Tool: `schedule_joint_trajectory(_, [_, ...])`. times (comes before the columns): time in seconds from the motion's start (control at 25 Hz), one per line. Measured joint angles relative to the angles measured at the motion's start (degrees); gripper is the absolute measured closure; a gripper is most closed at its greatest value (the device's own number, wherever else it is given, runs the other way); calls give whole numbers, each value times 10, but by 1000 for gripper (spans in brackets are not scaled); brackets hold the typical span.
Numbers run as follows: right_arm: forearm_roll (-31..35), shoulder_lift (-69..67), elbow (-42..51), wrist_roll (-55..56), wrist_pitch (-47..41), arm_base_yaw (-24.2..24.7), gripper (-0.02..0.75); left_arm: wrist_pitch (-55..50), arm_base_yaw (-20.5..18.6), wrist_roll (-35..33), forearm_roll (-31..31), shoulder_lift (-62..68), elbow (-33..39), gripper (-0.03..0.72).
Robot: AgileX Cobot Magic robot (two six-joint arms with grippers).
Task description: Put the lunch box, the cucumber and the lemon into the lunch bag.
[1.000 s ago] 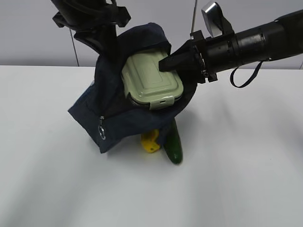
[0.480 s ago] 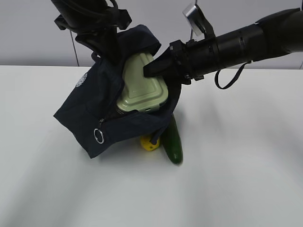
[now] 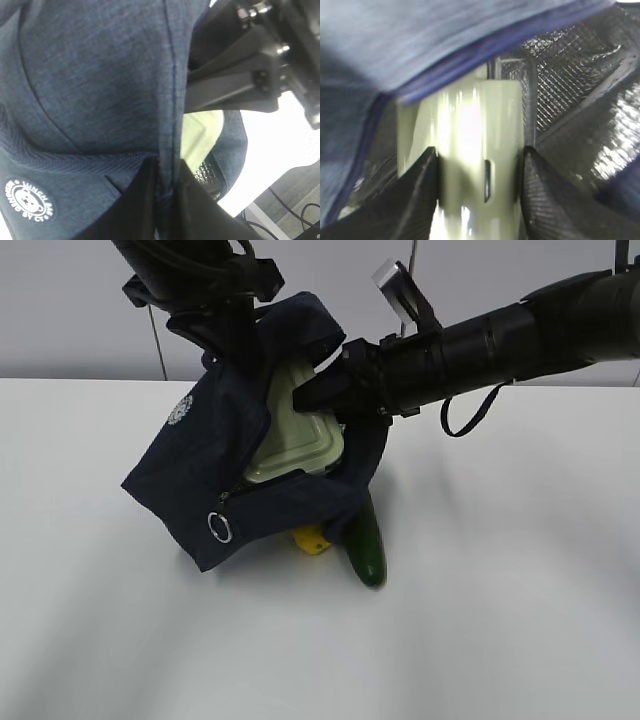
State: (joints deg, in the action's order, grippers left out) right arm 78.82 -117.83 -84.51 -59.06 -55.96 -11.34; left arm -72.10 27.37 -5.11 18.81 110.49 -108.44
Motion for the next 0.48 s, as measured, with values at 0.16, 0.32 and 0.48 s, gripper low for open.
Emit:
schedule_joint_trajectory(0.16, [14,-20,0,-9,2,-7,379,0,0,-2,9,10,0,667])
schedule_joint_trajectory(0.32, [26,-35,0,-25,7,-12,378,0,0,-6,20,19,0,667])
schedule_joint_trajectory(0.48, [34,-43,0,-38,26,-15,378,1,0,-8,23,22,0,668])
